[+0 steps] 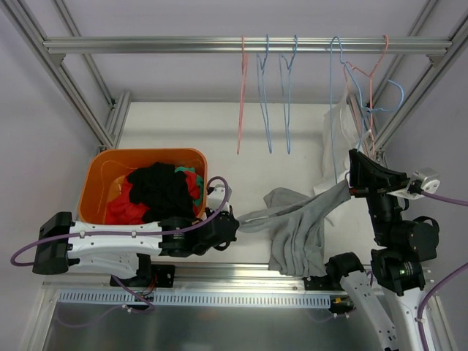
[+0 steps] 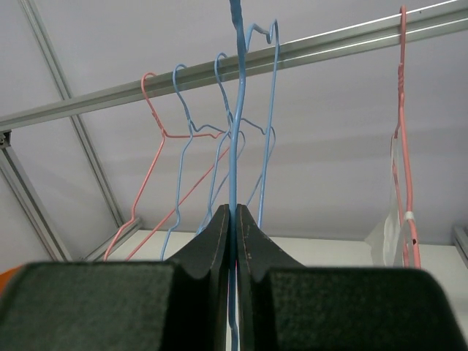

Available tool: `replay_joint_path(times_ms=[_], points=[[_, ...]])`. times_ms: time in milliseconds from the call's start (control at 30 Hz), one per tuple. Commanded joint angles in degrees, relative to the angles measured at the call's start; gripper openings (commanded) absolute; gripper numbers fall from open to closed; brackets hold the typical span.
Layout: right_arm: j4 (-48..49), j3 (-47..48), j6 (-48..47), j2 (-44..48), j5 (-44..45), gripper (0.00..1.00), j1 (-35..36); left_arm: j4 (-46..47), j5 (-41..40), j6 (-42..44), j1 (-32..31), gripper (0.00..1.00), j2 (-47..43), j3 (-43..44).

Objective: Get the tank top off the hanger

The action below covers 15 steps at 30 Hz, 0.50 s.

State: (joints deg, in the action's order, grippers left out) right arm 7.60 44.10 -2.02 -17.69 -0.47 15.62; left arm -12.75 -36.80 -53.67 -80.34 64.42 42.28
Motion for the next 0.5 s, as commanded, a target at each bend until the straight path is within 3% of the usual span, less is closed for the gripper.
replay_joint_path(times_ms=[0,133,200,233,300,367,467], points=[[0.32,0.02,0.43,1.87,1.26,0.0,-0.15,-1.4,-2.93,-1.53,0.35,0.0,1.93,0.7],[-4.86,3.09,4.02,3.1,-2.6,0.0,-0.15,-1.31,-0.74,-0.82,0.35,0.0,3.77,0.17],[-2.86,3.02,5.36,4.5,-3.22,0.0,-0.15,-0.61,1.1,-0.48,0.18,0.0,4.22,0.08],[-0.41,2.14,5.45,5.99,-2.96,0.0,-0.15,1.31,3.37,5.45,0.09,0.0,5.26,-0.09],[8.11,-2.25,4.23,6.79,-1.56,0.0,-0.15,11.93,16.7,16.95,-0.69,0.0,7.11,-0.44],[13.73,-4.8,1.08,5.83,-2.25,0.0,-0.24,21.32,30.39,20.35,-1.4,0.0,8.43,-1.06],[20.75,-9.98,0.7,3.28,-6.46,0.0,-0.06,25.39,34.06,20.62,-3.33,0.0,9.76,-1.06]])
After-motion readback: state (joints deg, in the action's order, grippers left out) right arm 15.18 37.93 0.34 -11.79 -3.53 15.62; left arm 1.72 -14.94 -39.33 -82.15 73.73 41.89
